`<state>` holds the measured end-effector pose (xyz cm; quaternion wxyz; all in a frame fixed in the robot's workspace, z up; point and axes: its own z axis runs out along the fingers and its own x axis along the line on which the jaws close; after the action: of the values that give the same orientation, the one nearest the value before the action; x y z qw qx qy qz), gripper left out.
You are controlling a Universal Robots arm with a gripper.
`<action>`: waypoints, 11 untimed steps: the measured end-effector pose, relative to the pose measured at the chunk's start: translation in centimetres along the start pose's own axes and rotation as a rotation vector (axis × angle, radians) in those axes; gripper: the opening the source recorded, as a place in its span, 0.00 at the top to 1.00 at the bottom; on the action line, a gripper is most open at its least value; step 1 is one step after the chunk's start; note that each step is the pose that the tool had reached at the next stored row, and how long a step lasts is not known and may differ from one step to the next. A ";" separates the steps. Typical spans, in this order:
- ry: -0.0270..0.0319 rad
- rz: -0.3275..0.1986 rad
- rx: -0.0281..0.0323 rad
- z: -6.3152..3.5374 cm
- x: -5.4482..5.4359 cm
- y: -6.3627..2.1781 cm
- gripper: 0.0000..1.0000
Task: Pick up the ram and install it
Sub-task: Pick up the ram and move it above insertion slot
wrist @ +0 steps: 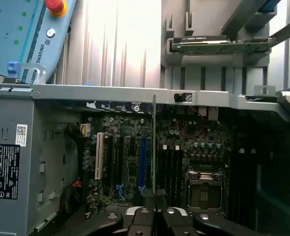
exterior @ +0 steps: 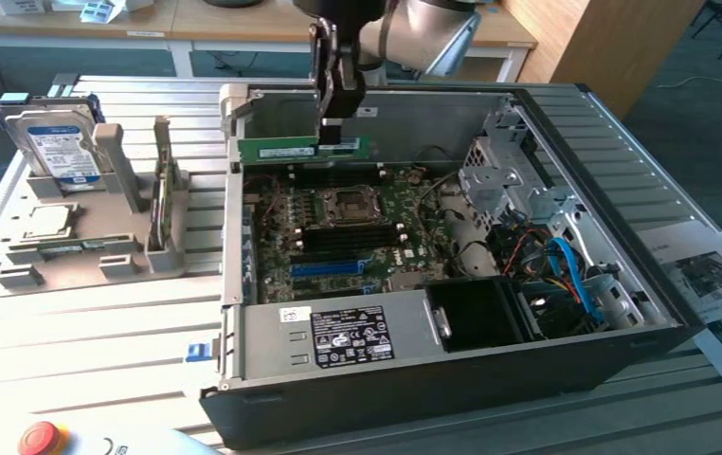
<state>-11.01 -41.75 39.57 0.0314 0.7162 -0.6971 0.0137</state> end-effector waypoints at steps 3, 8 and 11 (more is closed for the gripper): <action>0.0000 0.000 0.0000 -0.02 0.0 -0.86 0.88; 0.0000 0.000 -0.0001 -0.05 0.1 -2.16 0.88; 0.0000 0.000 0.0000 -0.07 0.1 -2.87 0.88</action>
<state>-8.14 -41.75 39.57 0.0314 0.7162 -0.6971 0.0137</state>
